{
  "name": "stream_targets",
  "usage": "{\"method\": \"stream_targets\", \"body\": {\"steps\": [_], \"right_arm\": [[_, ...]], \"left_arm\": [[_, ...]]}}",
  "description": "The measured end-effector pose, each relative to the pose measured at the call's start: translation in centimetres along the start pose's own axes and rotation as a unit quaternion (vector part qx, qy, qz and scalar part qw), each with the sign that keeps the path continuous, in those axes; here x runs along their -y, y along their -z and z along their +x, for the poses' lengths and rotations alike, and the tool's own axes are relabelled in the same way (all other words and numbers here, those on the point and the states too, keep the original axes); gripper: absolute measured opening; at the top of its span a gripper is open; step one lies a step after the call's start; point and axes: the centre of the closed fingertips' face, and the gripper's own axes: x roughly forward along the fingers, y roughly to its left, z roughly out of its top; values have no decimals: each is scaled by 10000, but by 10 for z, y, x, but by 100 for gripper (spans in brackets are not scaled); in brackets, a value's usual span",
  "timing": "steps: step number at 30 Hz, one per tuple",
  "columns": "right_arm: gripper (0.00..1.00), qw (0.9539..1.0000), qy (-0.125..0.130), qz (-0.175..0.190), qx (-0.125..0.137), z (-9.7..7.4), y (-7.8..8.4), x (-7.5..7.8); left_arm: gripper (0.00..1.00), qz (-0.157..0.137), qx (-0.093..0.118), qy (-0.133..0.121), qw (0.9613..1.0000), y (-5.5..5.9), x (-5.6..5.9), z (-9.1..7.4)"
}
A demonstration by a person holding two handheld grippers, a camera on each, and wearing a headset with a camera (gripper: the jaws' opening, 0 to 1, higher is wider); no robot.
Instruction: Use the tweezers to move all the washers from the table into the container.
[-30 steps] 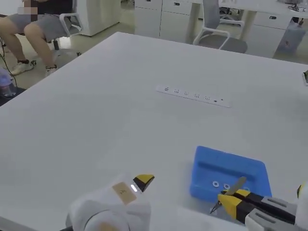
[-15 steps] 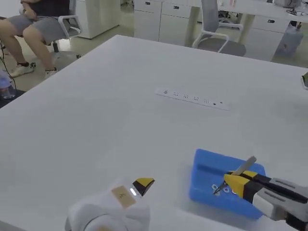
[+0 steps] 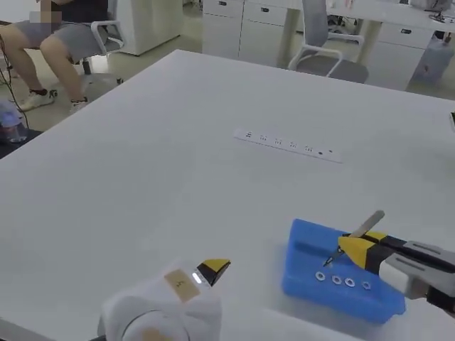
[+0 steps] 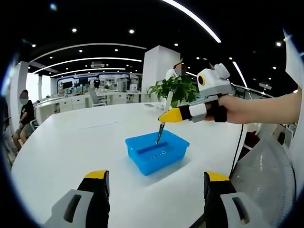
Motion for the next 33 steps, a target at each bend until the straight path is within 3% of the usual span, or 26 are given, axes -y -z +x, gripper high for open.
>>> {"method": "stream_targets", "body": {"steps": [13, 23, 33], "right_arm": [[3, 9999, -2, -64, -158, 16, 0, 10], [3, 9990, 33, 25, -437, 33, 18, 25], [3, 9981, 66, 97, -608, 45, 31, 30]], "left_arm": [[82, -29, -20, -5, 10000, 0, 0, 0], [82, -30, -32, -3, 10000, 1, 0, 0], [82, -16, -51, -4, 10000, 1, 0, 0]]}}
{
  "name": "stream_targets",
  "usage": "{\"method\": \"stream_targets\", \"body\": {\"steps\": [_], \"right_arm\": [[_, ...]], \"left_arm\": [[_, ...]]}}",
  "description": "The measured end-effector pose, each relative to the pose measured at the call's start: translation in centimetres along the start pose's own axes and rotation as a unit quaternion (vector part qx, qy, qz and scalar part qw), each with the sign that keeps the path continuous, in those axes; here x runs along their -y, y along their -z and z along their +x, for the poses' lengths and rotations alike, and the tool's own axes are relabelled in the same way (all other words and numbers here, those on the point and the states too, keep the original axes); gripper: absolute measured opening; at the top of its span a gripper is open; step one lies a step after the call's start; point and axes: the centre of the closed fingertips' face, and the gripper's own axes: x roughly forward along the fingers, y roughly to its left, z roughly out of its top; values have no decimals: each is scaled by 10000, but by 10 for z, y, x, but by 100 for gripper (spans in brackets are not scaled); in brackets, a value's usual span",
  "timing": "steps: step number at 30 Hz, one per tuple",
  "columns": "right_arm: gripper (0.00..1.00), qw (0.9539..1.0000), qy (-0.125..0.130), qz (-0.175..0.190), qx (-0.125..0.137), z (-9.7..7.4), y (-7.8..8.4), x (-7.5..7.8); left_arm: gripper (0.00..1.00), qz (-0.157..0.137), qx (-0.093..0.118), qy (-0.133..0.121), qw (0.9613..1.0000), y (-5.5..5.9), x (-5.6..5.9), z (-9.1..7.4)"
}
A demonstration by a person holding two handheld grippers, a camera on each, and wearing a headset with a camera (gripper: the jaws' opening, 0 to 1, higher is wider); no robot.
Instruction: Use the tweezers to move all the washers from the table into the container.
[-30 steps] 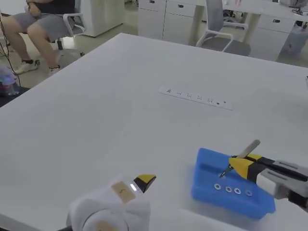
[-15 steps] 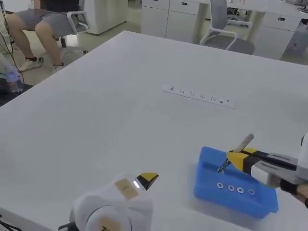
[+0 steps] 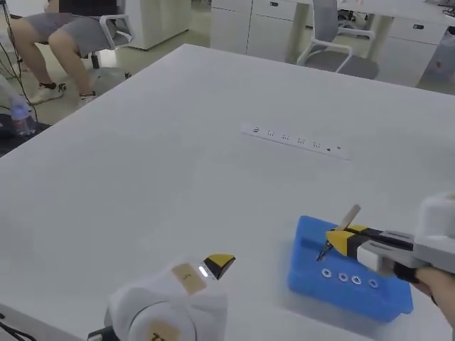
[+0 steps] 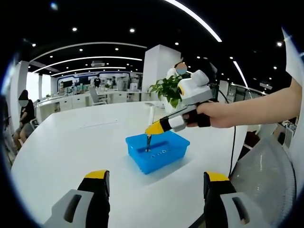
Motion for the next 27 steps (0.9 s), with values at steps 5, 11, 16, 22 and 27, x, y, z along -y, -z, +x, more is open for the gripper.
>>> {"method": "stream_targets", "body": {"steps": [5, 11, 16, 22, 27], "right_arm": [[3, 9998, -6, -9, -177, 9, 10, 4], [3, 9996, -27, 62, -283, 16, 21, 12], [3, 9994, -21, 30, -337, 16, 25, 11], [4, 9992, -104, -97, -370, 17, 29, 8], [4, 9991, -114, -182, -357, 16, 28, 6]], "left_arm": [[82, 0, -8, 9, 10000, 0, 0, 0], [82, -10, -3, -20, 10000, 1, -2, 0], [82, 9, -35, -20, 10000, 3, -3, 1], [82, 16, -48, -13, 10000, 4, -3, 1], [82, 18, -72, 2, 10000, 4, -2, 1]]}}
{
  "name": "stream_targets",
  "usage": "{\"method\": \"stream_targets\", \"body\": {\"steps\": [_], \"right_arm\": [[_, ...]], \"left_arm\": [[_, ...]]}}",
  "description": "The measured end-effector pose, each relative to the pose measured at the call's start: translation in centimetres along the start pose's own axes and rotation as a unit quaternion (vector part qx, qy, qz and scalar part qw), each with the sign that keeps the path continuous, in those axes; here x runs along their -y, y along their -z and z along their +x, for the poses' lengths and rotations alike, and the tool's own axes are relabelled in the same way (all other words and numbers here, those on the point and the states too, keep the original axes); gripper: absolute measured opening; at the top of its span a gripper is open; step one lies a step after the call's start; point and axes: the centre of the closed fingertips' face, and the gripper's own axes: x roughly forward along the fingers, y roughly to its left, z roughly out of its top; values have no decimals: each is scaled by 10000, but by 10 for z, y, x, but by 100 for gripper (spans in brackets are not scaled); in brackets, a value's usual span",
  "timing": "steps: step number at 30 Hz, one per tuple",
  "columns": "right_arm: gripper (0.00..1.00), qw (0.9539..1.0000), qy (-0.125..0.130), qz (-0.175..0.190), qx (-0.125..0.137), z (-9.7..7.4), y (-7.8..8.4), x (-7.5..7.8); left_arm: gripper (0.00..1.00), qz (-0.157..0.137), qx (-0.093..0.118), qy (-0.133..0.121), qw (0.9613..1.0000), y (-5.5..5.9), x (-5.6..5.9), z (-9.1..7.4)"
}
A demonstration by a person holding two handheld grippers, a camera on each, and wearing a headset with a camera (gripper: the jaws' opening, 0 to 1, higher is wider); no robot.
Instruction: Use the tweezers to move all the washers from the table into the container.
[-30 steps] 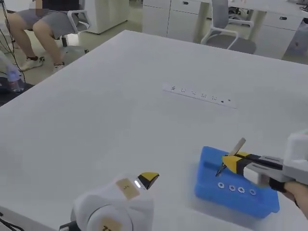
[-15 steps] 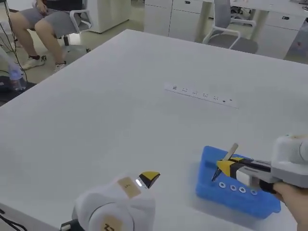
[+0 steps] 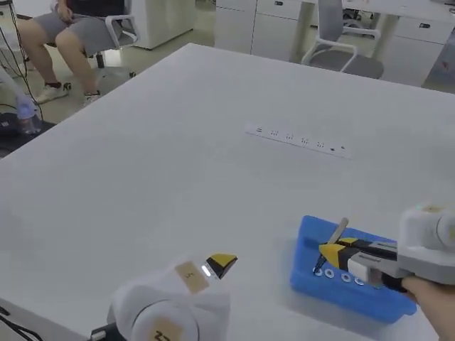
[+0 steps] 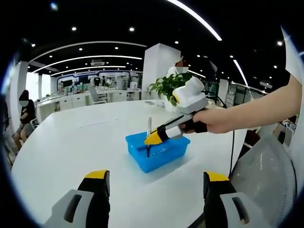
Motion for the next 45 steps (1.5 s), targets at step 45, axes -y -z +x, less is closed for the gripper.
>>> {"method": "stream_targets", "body": {"steps": [45], "right_arm": [[4, 9989, -163, 125, 430, -79, 38, -73]], "left_arm": [[49, -382, -63, 566, 9976, 2, 15, -3]]}}
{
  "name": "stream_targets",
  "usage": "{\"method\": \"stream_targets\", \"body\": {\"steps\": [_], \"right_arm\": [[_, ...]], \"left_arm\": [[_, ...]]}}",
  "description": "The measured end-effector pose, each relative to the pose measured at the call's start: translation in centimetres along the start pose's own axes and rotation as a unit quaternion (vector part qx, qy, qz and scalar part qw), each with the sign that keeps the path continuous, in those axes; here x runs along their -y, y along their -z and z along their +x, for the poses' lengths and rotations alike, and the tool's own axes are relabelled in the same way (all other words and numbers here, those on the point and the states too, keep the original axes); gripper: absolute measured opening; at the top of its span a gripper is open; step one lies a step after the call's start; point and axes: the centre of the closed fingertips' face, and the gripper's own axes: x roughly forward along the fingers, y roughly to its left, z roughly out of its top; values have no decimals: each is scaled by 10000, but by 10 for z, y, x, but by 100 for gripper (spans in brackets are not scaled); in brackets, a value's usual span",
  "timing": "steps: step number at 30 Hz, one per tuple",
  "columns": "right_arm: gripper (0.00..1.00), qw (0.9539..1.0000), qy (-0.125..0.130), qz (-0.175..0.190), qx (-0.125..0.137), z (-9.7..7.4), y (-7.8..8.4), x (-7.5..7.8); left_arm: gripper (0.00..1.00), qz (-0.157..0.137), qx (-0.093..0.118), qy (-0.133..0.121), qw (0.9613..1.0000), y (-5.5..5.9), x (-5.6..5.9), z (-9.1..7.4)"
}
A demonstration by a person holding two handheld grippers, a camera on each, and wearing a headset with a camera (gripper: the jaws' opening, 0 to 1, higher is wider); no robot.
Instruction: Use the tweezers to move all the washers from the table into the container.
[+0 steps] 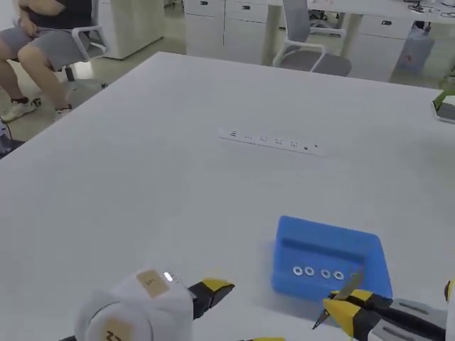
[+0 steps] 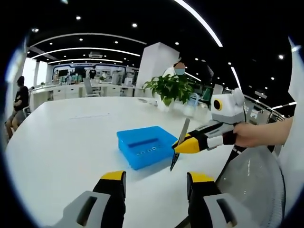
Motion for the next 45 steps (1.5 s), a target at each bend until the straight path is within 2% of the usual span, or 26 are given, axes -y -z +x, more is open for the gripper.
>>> {"method": "stream_targets", "body": {"steps": [4, 10, 13, 16, 17, 19, 22, 25, 28, 30, 31, 33, 36, 38, 39, 41, 45], "right_arm": [[4, 9997, -183, -72, -129, -3, 12, -11], [4, 9981, -544, -210, -211, -5, 14, -31], [4, 9966, -717, -312, -244, -5, 13, -38], [4, 9948, -850, -463, -332, -5, 14, -44], [4, 9942, -878, -513, -348, -5, 13, -46], [4, 9929, -938, -582, -436, -4, 13, -47], [4, 9902, -1048, -735, -563, -4, 16, -49], [4, 9832, -1210, -1071, -854, -5, 24, -54], [3, 9703, -1316, -1598, -1249, -5, 35, -58], [3, 9573, -1279, -2096, -1525, -4, 43, -59], [3, 9524, -1318, -2219, -1624, -4, 46, -60], [3, 9458, -1344, -2423, -1695, -2, 49, -63], [3, 9408, -1391, -2553, -1741, 0, 51, -67], [3, 9317, -1396, -2810, -1829, 1, 52, -67], [3, 9298, -1403, -2843, -1870, 1, 52, -67], [3, 9223, -1404, -3040, -1930, 1, 52, -66], [3, 9150, -1445, -3190, -2004, 1, 53, -66]], "left_arm": [[39, 87, -116, 265, 9995, 5, 7, 1], [25, 53, -228, 626, 9978, 9, 17, 1], [19, 126, -375, 970, 9945, 13, 28, 1], [15, 296, -486, 1157, 9916, 15, 35, 2], [15, 315, -515, 1307, 9896, 15, 40, 1], [15, 260, -480, 1476, 9875, 12, 46, 1], [15, 304, -461, 1571, 9860, 6, 49, 1], [15, 376, -407, 1641, 9849, -1, 50, 1], [15, 239, -296, 1729, 9842, -7, 51, 2], [15, 229, -243, 1770, 9836, -8, 51, 3], [15, 231, -249, 1790, 9833, -8, 52, 3], [15, 355, -341, 1810, 9823, -4, 53, 4], [15, 519, -435, 1880, 9798, 1, 58, 3], [15, 583, -468, 1895, 9790, 3, 59, 3], [14, 595, -481, 1905, 9787, 4, 59, 3], [13, 656, -492, 1931, 9777, 5, 60, 3], [10, 894, -498, 1979, 9749, 5, 65, 3]]}}
